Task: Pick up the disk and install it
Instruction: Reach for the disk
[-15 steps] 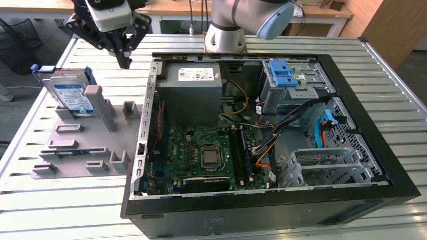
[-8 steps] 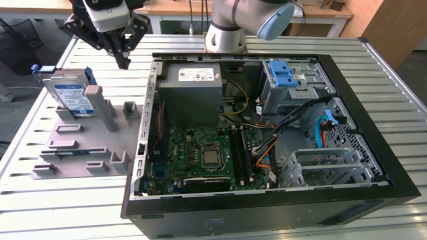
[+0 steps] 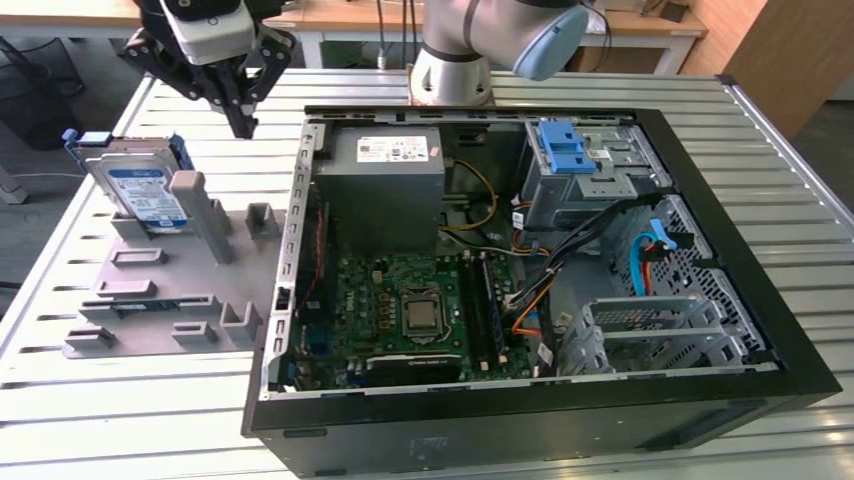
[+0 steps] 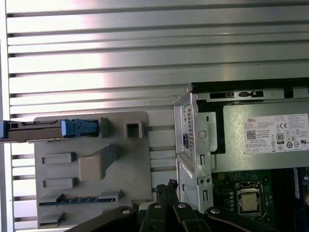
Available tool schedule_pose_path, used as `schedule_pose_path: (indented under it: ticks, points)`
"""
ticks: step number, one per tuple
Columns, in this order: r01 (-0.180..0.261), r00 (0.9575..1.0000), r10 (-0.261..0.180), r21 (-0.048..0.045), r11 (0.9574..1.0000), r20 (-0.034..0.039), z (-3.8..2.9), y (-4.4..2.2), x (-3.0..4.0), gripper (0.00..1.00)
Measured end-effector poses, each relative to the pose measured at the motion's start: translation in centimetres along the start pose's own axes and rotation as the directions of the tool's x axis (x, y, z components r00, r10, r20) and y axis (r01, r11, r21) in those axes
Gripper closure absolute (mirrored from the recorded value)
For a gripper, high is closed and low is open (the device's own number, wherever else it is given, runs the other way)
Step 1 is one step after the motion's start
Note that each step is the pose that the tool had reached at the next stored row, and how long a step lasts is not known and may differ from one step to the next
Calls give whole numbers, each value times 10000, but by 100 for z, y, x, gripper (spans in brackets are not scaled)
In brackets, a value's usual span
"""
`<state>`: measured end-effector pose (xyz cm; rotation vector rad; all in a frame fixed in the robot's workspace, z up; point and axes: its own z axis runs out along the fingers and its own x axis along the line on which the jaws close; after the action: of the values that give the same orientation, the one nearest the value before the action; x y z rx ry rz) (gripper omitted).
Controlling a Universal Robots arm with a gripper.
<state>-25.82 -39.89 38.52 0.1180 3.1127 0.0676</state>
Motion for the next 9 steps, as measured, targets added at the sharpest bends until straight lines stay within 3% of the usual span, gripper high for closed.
schedule_pose_path:
  ticks: [9]
  points:
    - [0,10000,0,-1,10000,0,2,-3,32,89]
